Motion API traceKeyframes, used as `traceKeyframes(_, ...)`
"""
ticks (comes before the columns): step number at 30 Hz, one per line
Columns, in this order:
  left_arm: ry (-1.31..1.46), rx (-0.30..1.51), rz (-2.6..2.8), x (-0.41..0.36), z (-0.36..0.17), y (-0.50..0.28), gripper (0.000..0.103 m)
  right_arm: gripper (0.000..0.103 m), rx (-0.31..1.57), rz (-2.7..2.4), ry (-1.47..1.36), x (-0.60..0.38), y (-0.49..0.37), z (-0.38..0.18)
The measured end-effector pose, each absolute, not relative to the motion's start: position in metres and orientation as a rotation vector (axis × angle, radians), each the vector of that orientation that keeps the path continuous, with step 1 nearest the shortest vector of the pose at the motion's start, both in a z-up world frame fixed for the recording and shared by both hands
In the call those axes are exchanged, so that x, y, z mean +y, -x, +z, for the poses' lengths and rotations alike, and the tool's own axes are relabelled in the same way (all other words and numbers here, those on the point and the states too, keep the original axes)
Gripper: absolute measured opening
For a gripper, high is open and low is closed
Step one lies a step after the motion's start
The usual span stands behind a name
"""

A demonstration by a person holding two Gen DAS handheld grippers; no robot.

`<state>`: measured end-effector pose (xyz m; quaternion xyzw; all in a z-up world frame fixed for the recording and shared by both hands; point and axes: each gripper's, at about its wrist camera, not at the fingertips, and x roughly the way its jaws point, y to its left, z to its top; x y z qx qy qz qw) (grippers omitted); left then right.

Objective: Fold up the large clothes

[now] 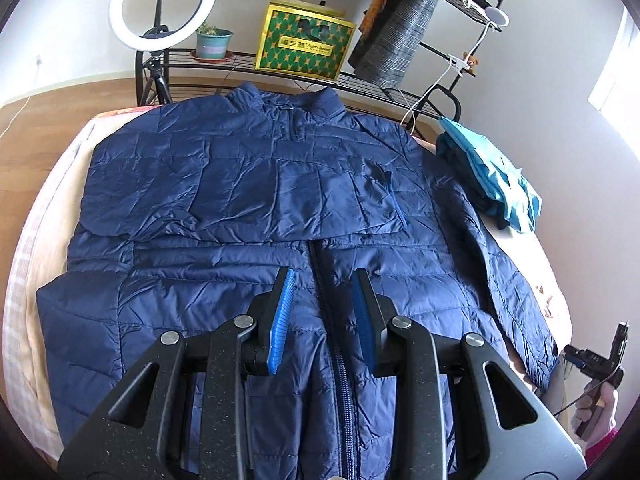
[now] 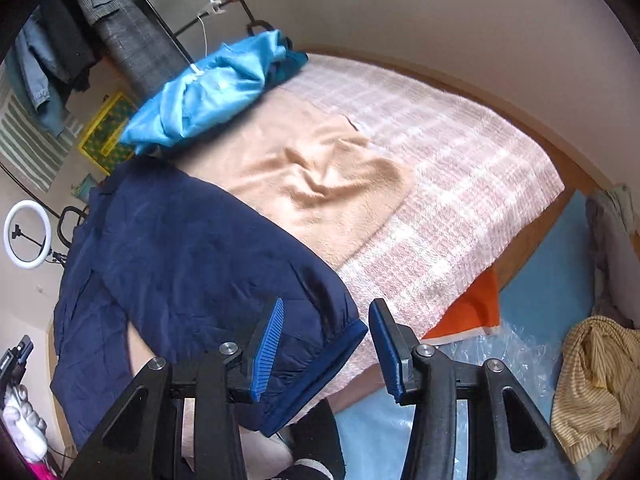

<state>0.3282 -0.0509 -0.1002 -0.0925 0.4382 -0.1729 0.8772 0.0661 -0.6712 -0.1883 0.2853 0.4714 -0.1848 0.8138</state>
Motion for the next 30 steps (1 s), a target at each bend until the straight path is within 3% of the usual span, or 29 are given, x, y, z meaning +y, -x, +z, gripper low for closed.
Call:
traceKeyframes(3,0.206,0.924,-0.350,-0.047,-0.103,-0.330,0.029,0.047,1.032,-0.397,-0.584,-0.671,-0.063,-0.197)
traceKeyframes(8,0.227,0.924,-0.356,-0.045,-0.102,-0.332,0.029,0.033,1.074,-0.384,-0.530,-0.665,-0.069,-0.206)
traceKeyframes(12,0.228,0.921,-0.361,-0.046,-0.101,-0.332,0.029,0.005,1.086,-0.361,-0.516,-0.663,-0.071,-0.208)
traceKeyframes(22,0.240,0.905,-0.365,-0.042,-0.095,-0.331,0.029,0.002,0.876,-0.210,-0.561,-0.623,-0.075,-0.113)
traceKeyframes(30,0.288,0.867,-0.360,-0.023,-0.084,-0.329,0.029,0.002,0.775,0.087,-0.441,-0.494,-0.147,-0.037)
